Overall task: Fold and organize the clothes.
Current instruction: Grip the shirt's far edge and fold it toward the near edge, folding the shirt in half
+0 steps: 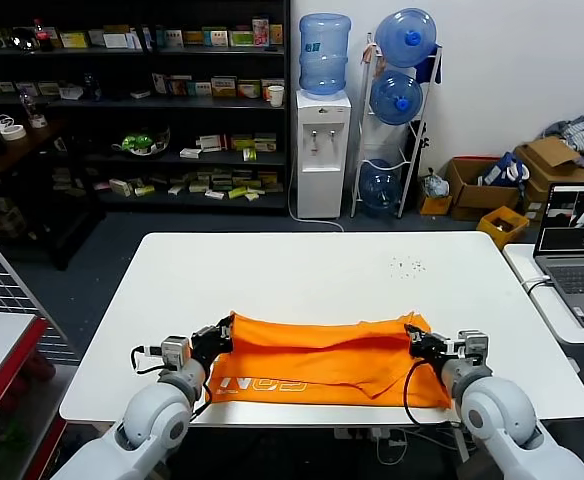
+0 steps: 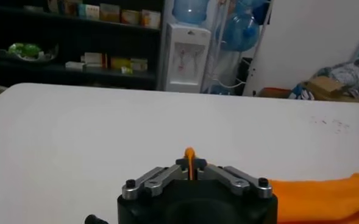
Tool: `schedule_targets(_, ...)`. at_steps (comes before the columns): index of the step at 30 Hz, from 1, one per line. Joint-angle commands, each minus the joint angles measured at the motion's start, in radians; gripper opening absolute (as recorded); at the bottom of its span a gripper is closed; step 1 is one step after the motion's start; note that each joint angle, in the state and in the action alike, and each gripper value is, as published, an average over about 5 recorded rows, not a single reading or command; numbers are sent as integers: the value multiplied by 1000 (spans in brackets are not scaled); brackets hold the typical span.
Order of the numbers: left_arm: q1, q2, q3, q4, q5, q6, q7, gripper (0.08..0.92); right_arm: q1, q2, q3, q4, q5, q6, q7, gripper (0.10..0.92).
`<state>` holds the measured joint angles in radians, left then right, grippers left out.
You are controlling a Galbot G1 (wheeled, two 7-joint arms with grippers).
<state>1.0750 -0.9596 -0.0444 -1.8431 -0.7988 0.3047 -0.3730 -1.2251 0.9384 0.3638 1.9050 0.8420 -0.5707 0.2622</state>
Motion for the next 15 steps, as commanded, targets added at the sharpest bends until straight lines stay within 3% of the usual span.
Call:
schedule_targets(1, 120, 16, -33, -70, 11, 1, -5, 225, -88, -17, 41, 77, 1, -12, 7, 293)
schedule_targets(15, 180, -78, -78, 27, 98, -84, 25, 624, -138, 11, 76, 77, -28, 11, 3, 692)
